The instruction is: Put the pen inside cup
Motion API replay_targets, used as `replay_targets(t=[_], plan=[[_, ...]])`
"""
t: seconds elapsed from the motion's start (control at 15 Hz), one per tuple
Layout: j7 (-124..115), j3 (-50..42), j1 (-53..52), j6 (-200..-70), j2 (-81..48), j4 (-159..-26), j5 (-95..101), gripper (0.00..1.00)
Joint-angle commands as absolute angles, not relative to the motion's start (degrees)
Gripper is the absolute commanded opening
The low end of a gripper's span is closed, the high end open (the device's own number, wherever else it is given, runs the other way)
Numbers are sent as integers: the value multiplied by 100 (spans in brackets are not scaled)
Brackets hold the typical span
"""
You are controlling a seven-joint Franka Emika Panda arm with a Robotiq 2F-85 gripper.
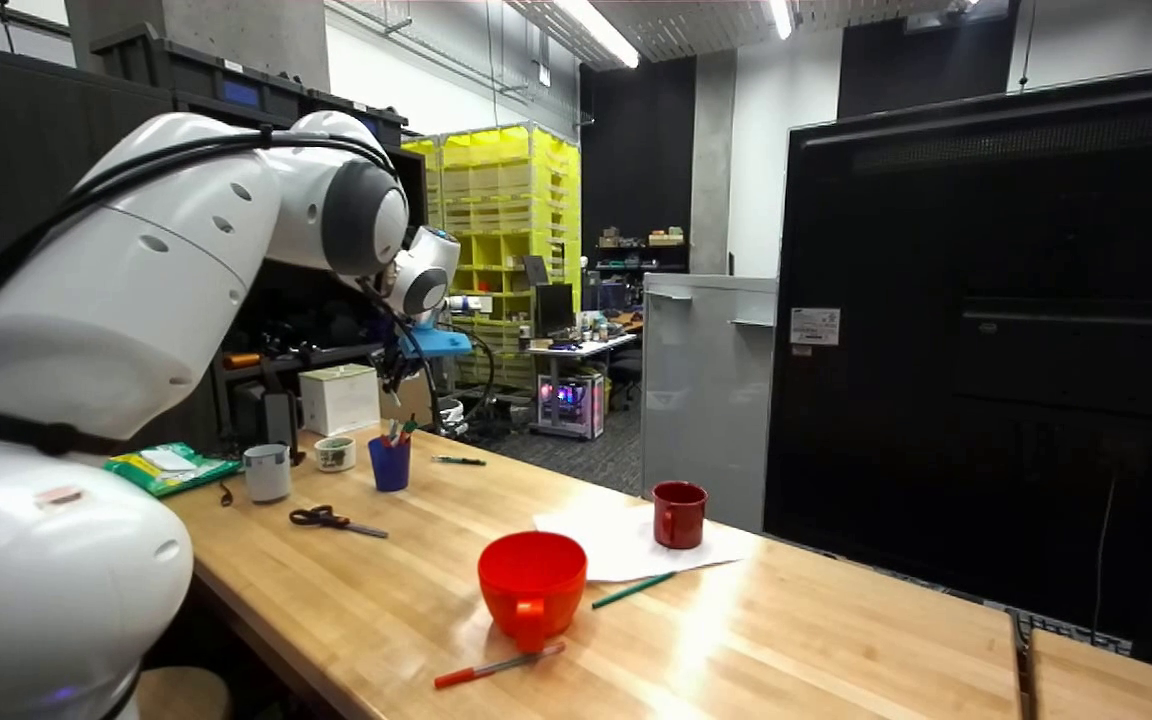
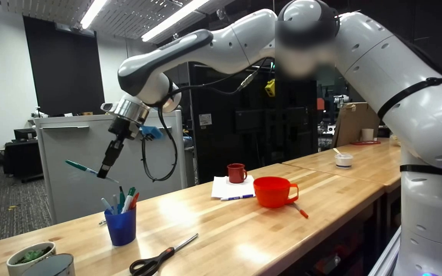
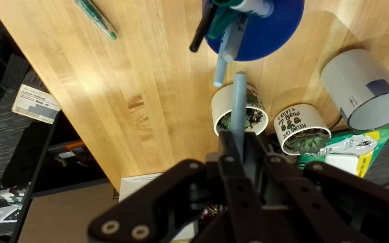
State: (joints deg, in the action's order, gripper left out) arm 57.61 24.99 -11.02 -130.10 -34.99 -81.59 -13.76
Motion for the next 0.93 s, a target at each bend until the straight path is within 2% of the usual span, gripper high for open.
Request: replay_targets(t=[0.0,0.47,0.53,0.87], plan=[[5768,2420,-1158,-12982,-3514,-8117,-1407,11],[5760,2418,-1190,-12982,-3517,-8108,-1403,11],[5760,2418,-1190,-12982,-3517,-8108,-1403,3],[5680,2475,-1036,-13103,-3703,-7971,-1793,3]])
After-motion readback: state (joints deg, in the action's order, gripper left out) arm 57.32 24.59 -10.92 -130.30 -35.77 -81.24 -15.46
